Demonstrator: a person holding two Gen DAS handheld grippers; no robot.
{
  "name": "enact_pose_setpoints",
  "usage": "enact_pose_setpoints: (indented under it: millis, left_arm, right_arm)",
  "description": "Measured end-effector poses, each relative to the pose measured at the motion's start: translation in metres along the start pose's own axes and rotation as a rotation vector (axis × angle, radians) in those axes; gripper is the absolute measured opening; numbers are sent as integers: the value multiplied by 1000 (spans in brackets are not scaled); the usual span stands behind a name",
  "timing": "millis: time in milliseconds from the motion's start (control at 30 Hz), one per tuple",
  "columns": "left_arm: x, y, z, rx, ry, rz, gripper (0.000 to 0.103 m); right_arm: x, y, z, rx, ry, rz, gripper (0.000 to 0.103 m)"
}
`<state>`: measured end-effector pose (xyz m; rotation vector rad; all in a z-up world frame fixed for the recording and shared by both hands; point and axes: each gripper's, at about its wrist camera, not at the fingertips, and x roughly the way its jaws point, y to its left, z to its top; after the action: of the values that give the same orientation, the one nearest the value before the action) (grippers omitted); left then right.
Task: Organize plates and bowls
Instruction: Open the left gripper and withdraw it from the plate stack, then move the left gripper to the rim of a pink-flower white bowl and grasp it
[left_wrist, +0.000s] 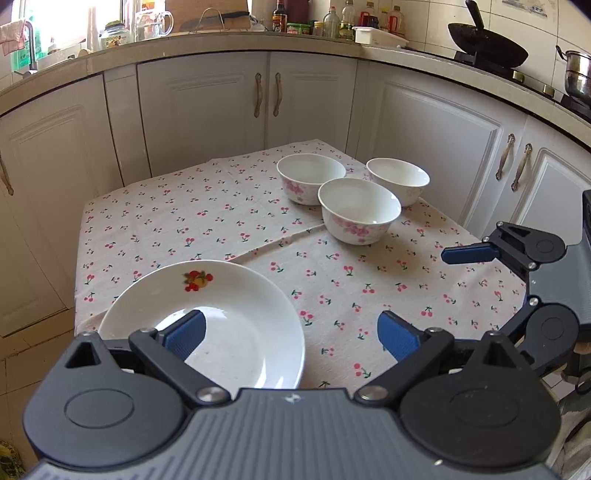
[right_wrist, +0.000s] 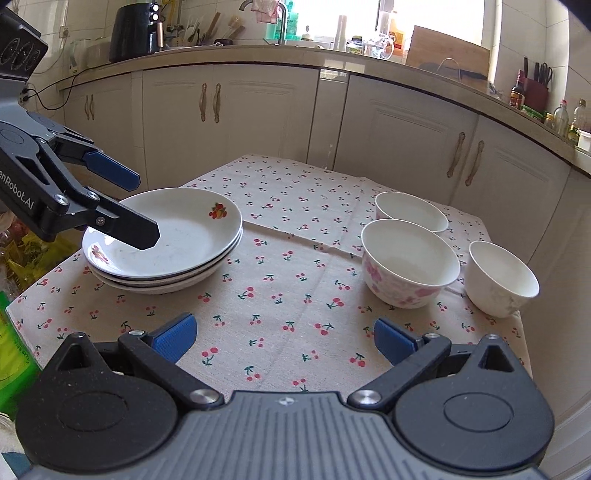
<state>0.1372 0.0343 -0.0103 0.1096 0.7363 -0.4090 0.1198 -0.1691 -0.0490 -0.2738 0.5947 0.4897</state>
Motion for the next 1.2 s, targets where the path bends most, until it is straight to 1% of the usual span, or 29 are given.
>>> enact_pose_setpoints:
  millis: [133, 233, 333, 533, 700, 933, 1100, 1200]
  left_arm:
    - [9, -22, 6, -2, -8, 3, 99]
    - [20, -33, 15, 7, -7, -1, 99]
    - [30, -44, 25, 24, -1, -22, 99]
    - [56, -58, 54, 72, 9, -68, 99]
    - [86, -61, 76, 91, 43, -68, 99]
    - [127, -60, 98, 115, 77, -59, 99]
    - [155, -56, 112, 105, 101, -51, 99]
    - [169, -51, 117, 90, 122, -65, 98]
  right_arm:
    - [-4, -9, -9, -14, -12, -20, 103]
    - [-3, -17, -14, -31, -18, -52, 103]
    - [-1, -26, -17, -42, -26, -89, 103]
    - [9, -48, -17, -18, -18, -103, 103]
    - [22, -66, -11, 0, -23, -108, 103]
    - [43, -89, -2, 57, -24, -100, 103]
    - [62, -96, 0, 66, -11, -110, 103]
    - [71, -99, 2, 70, -7, -112, 103]
